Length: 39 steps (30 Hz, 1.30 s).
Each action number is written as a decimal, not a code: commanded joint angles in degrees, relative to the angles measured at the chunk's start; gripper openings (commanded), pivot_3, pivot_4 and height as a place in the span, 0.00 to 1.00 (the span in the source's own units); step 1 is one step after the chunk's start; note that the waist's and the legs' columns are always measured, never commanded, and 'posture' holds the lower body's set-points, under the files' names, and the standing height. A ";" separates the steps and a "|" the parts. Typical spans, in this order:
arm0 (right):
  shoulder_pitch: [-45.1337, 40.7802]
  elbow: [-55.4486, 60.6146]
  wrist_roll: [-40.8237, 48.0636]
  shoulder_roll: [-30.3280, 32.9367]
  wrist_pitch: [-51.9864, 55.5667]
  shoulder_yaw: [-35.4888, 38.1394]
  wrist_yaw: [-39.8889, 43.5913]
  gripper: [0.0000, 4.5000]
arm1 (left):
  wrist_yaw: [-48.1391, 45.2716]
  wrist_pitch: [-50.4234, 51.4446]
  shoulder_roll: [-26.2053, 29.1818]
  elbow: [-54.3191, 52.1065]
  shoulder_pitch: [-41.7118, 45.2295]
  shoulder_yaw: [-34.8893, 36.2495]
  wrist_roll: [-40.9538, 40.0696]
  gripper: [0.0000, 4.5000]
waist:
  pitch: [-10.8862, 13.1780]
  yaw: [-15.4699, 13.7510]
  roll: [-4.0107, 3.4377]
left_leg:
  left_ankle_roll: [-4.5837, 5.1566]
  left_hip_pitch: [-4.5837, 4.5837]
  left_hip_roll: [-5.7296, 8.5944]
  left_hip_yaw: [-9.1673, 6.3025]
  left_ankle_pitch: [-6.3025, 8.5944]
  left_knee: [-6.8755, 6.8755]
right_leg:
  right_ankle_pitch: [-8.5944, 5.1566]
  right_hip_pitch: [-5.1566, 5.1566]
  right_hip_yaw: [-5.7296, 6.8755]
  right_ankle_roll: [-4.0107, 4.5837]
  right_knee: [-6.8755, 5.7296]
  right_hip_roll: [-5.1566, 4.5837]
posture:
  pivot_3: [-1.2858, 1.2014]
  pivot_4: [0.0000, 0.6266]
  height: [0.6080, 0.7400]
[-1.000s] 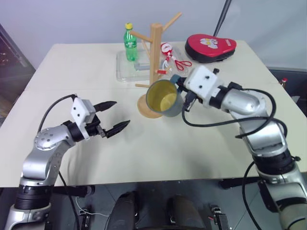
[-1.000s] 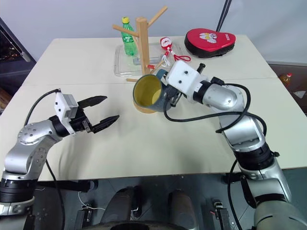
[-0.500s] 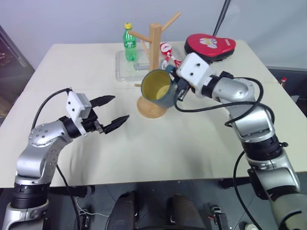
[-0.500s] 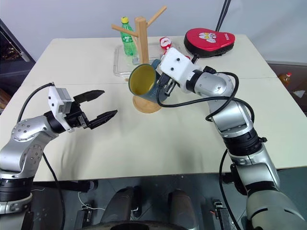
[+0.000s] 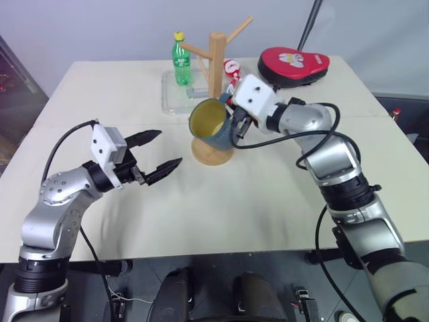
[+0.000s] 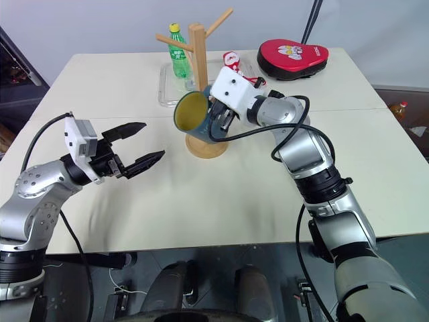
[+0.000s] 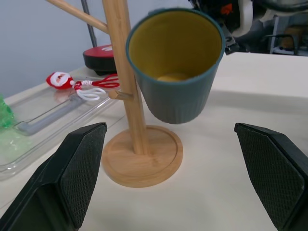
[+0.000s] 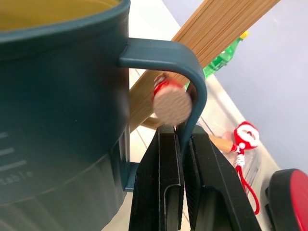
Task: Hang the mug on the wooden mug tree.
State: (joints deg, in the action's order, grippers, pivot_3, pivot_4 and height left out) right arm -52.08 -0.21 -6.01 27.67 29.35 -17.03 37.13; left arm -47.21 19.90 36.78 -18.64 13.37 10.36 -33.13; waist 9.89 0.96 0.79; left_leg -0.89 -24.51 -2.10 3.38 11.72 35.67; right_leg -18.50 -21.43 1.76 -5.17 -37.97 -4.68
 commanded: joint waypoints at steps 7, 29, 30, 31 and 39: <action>-1.30 5.22 -1.38 3.23 -2.45 3.11 0.98 0.53 | 0.74 -0.32 0.38 -2.04 0.81 1.34 -0.45 1.00 | 0.01 -0.01 -0.01 | 0.00 0.00 0.00 0.00 0.00 -0.01 | 0.00 0.00 0.00 0.00 0.00 0.00 | 0.52 0.24 0.97; 36.69 14.46 21.05 -1.02 -6.36 31.31 0.75 0.53 | 14.31 -6.83 -7.78 15.96 -8.30 7.32 7.88 1.00 | 0.03 -0.02 0.02 | 0.00 0.07 -0.05 0.06 0.00 -0.03 | 0.01 0.04 -0.06 0.00 0.01 -0.03 | 0.52 0.24 0.97; 37.02 13.12 21.17 -1.66 -7.68 31.12 0.54 0.53 | 14.85 -7.27 -8.13 16.15 -9.00 7.45 8.24 1.00 | 0.02 -0.09 0.03 | 0.00 0.07 -0.05 0.05 0.01 0.00 | 0.01 0.05 -0.05 0.00 0.01 -0.03 | 0.52 0.24 0.97; 37.22 12.02 21.34 -2.10 -8.93 30.89 0.44 0.53 | 15.34 -7.58 -8.47 16.11 -9.59 7.61 8.45 1.00 | 0.02 -0.15 0.04 | 0.00 0.07 -0.04 0.05 0.01 0.00 | 0.00 0.05 -0.05 0.01 0.02 -0.04 | 0.52 0.24 0.97; 36.11 5.31 23.01 -3.10 -13.32 29.76 0.59 0.53 | 18.00 -8.37 -9.90 14.86 -12.39 8.76 9.09 1.00 | 0.02 -0.20 0.04 | -0.01 0.04 -0.04 0.05 0.01 -0.06 | 0.00 0.04 -0.06 0.02 0.08 -0.10 | 0.52 0.24 0.97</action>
